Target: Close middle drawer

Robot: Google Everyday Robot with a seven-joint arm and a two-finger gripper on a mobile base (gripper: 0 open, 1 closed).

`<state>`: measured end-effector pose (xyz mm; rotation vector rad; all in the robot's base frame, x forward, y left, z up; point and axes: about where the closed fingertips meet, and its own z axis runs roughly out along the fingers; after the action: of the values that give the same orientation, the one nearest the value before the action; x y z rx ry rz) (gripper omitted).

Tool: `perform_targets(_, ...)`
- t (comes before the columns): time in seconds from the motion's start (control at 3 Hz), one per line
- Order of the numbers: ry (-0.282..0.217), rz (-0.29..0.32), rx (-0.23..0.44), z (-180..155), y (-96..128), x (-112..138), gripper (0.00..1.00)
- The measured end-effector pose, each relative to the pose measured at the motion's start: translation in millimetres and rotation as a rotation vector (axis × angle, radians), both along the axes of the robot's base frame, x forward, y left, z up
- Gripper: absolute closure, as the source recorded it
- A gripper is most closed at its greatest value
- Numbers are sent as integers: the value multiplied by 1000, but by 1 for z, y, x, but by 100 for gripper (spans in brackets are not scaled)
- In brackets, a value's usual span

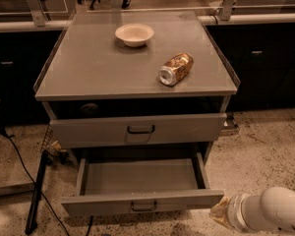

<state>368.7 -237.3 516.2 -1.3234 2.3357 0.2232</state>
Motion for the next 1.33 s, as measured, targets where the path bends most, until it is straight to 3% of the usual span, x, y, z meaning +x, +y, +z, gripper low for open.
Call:
perform_targets(0.67,13,1,-17,-19,-1,1,100)
perform_targets(1.33,-71,-35,51,-80,0,24,100)
